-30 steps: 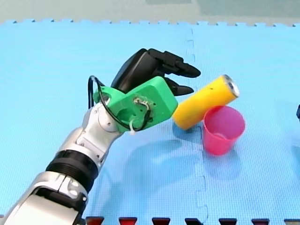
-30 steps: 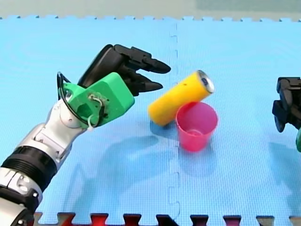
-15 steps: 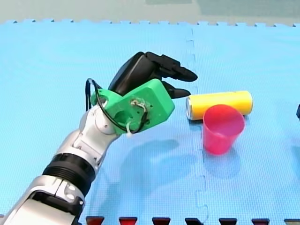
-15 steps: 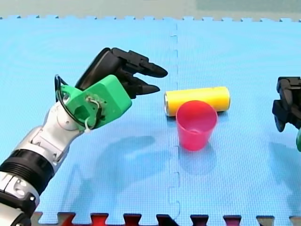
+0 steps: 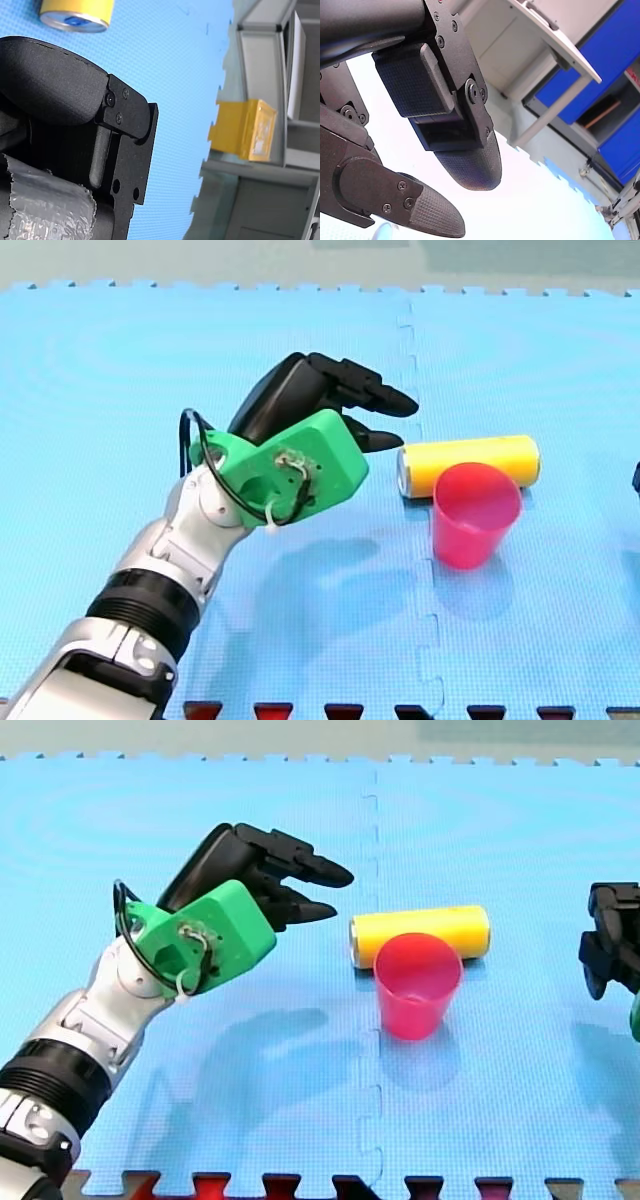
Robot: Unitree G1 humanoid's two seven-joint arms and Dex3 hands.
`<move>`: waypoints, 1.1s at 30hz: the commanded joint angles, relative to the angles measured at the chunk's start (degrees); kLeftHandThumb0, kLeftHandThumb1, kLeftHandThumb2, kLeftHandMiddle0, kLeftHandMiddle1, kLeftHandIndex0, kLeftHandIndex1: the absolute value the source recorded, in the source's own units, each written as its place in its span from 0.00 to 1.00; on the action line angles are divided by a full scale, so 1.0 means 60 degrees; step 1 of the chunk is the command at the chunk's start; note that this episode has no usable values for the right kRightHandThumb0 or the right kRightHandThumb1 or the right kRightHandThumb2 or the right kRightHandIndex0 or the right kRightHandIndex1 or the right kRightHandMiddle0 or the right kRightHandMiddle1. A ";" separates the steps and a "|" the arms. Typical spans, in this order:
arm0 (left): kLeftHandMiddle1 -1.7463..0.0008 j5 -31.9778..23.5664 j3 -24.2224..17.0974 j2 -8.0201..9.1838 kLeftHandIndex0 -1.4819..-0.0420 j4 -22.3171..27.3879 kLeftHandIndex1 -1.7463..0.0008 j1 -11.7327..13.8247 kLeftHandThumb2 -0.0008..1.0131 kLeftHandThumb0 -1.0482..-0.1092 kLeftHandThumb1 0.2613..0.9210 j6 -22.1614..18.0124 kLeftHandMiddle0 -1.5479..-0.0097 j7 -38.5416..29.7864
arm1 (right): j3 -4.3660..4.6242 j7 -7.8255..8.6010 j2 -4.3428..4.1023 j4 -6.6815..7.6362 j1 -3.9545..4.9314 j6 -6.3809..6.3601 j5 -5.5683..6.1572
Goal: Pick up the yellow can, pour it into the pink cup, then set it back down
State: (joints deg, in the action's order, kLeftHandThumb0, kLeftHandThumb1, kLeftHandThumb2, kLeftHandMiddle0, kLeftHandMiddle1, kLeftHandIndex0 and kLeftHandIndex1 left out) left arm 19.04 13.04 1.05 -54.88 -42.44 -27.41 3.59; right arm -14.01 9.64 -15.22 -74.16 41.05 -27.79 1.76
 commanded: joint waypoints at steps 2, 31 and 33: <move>1.00 -0.0082 -0.0052 0.0090 0.19 -0.0235 1.00 0.0113 0.00 0.64 0.78 -0.0189 0.14 0.0014 | 0.0003 -0.0039 -0.0022 0.0007 -0.0006 -0.0041 0.0002; 1.00 -0.5386 -0.4153 -0.0813 0.64 -0.2005 1.00 0.1701 0.00 0.31 0.77 -0.2675 0.57 -0.3435 | -0.0117 0.0048 -0.0056 0.0012 -0.0216 -0.0173 0.0089; 1.00 -0.5392 -0.4249 -0.0834 0.65 -0.2071 1.00 0.1735 0.00 0.30 0.77 -0.2747 0.59 -0.3560 | -0.0126 0.0059 -0.0059 0.0016 -0.0221 -0.0176 0.0095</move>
State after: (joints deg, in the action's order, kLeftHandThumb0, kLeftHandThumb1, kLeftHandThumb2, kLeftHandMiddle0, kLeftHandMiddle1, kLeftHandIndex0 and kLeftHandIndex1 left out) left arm -13.18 -11.86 -3.90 -66.89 -32.20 -43.38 -17.32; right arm -14.60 9.94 -15.20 -74.15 39.78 -28.54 2.02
